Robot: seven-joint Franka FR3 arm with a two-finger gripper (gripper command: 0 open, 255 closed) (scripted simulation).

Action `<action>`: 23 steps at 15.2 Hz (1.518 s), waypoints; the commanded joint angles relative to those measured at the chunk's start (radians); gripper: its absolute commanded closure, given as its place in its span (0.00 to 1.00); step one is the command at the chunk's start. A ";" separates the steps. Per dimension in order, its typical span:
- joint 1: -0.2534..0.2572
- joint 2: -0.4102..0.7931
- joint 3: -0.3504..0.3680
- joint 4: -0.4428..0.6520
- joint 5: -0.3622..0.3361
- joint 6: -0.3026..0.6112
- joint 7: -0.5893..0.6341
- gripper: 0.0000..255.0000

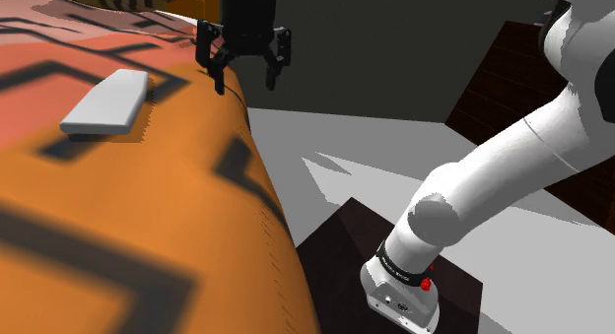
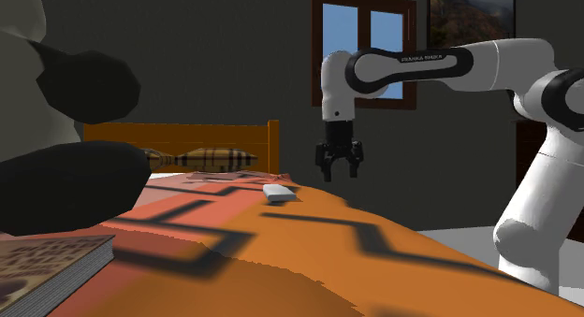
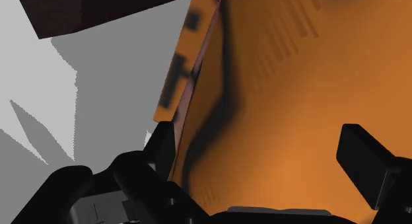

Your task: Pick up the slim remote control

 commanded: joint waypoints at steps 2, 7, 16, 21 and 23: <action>-0.012 0.106 0.072 0.105 -0.016 -0.001 0.145 0.00; -0.005 0.335 0.186 0.323 -0.113 -0.016 0.395 0.00; 0.141 0.672 0.232 0.658 -0.314 -0.080 0.685 0.00; 0.112 0.640 0.231 0.542 -0.293 0.010 0.678 0.00; 0.112 0.640 0.231 0.542 -0.293 0.010 0.677 0.00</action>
